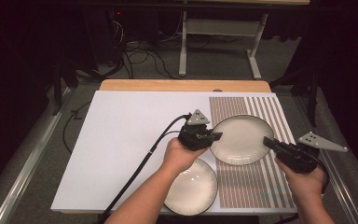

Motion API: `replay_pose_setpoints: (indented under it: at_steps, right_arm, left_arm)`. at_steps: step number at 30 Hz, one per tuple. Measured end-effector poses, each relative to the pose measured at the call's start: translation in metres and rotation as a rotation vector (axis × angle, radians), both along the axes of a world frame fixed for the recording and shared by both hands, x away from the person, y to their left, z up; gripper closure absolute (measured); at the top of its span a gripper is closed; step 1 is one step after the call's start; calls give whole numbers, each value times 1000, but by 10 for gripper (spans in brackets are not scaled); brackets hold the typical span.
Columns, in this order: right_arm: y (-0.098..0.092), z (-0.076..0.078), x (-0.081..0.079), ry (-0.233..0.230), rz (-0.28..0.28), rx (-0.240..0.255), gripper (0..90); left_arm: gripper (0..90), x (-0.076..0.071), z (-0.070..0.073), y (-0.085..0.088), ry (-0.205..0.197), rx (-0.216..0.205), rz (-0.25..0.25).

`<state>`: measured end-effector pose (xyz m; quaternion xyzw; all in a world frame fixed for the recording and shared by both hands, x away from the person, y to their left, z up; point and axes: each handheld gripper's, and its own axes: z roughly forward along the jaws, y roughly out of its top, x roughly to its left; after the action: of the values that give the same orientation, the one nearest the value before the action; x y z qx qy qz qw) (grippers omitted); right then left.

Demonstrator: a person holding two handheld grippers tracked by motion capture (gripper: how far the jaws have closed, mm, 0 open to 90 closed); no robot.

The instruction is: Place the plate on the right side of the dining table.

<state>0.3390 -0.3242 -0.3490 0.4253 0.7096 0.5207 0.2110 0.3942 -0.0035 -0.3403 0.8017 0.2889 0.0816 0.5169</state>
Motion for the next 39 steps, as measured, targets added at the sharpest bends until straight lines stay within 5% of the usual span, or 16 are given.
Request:
replay_pose_setpoints:
  at_steps: [20,25,39]
  right_arm:
    - [-27,-15,1,12,-92,-35,870]
    - [-32,-21,3,41,-112,-32,871]
    - [-41,-34,6,86,-130,-29,871]
  left_arm:
    - [777,25,-15,-40,46,88,21]
    - [798,32,-24,-44,99,52,20]
    - [795,36,-36,-56,141,90,26]
